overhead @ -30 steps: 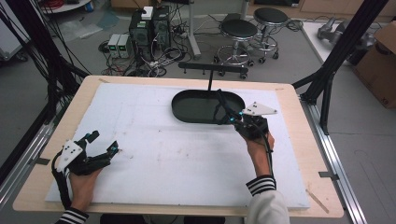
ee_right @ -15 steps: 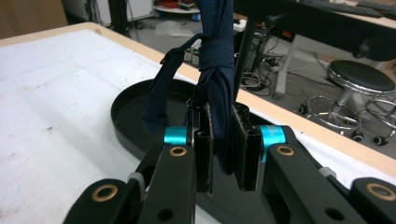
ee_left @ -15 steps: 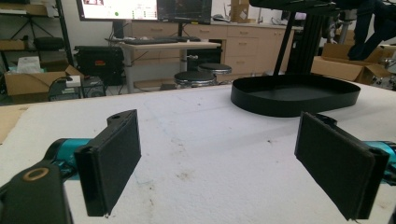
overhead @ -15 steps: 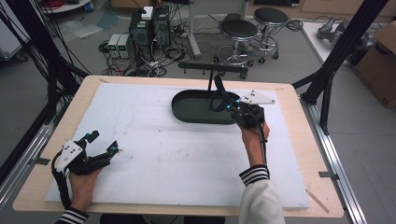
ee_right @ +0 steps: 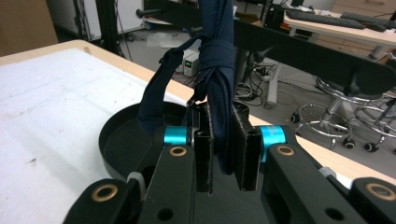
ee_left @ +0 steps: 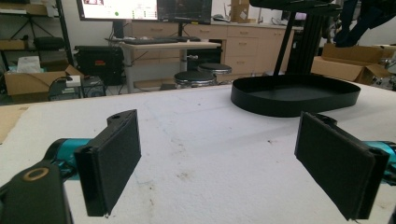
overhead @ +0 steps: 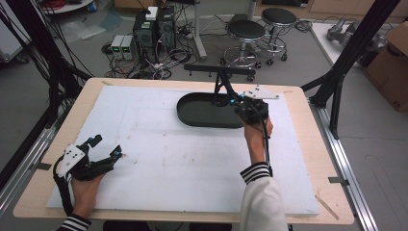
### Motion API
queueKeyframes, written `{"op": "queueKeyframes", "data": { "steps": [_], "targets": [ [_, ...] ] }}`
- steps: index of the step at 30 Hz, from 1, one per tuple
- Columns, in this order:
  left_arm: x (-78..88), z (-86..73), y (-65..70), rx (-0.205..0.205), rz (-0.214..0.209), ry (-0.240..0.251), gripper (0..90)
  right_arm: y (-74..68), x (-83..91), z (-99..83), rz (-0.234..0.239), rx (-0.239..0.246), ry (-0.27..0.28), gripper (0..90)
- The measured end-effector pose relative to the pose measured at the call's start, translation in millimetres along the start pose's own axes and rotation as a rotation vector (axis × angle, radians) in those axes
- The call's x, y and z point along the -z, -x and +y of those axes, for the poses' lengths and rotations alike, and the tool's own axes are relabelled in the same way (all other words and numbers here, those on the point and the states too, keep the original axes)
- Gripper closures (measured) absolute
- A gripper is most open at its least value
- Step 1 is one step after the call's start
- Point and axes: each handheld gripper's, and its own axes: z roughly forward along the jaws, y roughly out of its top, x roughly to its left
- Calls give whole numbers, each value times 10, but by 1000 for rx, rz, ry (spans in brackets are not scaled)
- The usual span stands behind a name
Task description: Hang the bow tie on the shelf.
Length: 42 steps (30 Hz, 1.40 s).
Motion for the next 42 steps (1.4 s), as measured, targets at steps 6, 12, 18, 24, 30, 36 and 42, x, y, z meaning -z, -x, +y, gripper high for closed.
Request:
{"op": "queueKeyframes", "data": {
  "steps": [6,12,18,24,30,36,42],
  "targets": [
    [-1,-1,-1,0,0,1,147,18,-52,75,-34,1,12,807],
    [0,0,-1,1,1,0,147,66,-123,106,-73,-16,15,807],
    [0,0,-1,1,1,0,147,85,-187,146,-104,-14,33,807],
    [0,0,-1,1,1,0,147,115,-250,105,-130,-27,24,807],
    [0,0,-2,0,2,-1,147,142,-301,75,-157,-43,29,807],
    [-1,0,-1,-1,2,0,147,166,-340,52,-179,-45,33,807],
    [0,0,0,-2,1,0,147,184,-415,10,-205,-51,40,807]
  ]
}}
